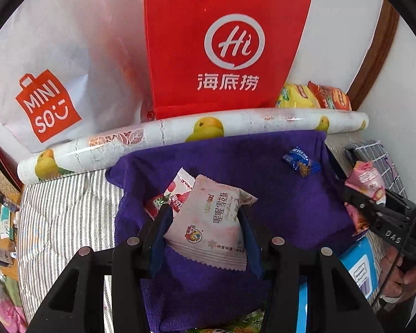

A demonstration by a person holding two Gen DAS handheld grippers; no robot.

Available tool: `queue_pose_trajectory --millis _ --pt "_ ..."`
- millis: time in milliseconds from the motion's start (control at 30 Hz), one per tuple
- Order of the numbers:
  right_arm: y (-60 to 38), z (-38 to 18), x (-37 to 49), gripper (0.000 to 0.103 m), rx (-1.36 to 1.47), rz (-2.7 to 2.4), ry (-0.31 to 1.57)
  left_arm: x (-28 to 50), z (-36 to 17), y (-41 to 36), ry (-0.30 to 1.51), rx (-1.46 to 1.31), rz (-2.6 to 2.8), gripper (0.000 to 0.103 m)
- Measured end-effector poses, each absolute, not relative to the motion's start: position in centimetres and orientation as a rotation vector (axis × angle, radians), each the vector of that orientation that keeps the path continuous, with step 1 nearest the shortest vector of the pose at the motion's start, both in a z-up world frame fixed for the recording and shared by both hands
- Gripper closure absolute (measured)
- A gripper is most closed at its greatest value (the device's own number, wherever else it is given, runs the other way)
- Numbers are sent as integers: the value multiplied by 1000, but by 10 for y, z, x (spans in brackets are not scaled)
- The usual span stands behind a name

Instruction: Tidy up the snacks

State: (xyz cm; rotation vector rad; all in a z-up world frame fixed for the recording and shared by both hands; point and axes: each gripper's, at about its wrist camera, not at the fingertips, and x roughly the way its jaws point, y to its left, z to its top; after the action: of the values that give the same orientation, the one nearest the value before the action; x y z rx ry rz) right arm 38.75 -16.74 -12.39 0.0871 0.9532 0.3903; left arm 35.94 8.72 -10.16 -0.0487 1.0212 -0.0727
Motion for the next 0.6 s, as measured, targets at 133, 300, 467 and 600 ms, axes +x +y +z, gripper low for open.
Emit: queue_pose_trajectory --millis 133,300,467,600 --pt "-171 -127 387 62 69 366 955 362 -108 89 1042 -53 -66 56" --pt "-171 -137 390 62 66 361 994 364 -114 89 1060 -50 -59 56" --pt "-169 -141 389 62 32 346 1007 365 -120 89 1079 -42 -50 56" --pt "-171 -144 389 62 27 335 1018 366 -122 88 1090 -42 -53 56"
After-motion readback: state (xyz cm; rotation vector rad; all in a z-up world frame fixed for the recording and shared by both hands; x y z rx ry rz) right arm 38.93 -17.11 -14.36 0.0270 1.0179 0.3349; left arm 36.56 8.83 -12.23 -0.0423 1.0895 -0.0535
